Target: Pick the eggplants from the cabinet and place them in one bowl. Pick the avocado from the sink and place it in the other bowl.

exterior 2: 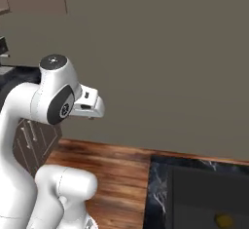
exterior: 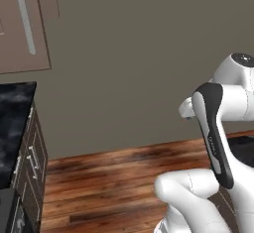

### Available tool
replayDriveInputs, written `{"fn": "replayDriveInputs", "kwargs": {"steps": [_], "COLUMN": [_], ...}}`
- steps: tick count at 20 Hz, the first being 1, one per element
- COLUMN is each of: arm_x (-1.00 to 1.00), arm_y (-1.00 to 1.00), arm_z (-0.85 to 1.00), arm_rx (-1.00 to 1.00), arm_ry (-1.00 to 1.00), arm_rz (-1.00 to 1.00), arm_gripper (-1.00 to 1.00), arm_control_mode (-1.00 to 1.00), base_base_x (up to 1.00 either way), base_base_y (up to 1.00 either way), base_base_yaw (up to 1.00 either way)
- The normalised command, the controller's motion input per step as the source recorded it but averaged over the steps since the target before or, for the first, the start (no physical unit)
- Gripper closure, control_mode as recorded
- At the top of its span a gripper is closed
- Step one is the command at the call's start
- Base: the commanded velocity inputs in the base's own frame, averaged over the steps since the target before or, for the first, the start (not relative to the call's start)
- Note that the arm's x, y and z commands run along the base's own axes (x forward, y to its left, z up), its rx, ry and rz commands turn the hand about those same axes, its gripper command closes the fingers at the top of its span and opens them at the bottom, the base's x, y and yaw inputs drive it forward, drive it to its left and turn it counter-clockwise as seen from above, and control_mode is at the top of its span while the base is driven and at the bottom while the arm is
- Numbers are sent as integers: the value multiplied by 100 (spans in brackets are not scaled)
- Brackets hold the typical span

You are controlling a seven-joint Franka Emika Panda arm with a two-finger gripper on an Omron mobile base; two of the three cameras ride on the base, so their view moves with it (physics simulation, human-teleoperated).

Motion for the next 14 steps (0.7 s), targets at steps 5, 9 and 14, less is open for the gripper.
{"fn": "replayDriveInputs", "kwargs": {"steps": [5,9,14], "arm_x": [0,0,0], "arm_y": [0,0,0], "arm_z": [0,0,0], "arm_rx": [0,0,0], "arm_ry": [0,0,0], "arm_rz": [0,0,0], "arm_gripper": [-100,-100,-100], "arm_control_mode": [100,100,100], "base_base_x": [100,100,76], "base_base_y": [0,0,-4], "base_base_yaw": [0,0,9]}}
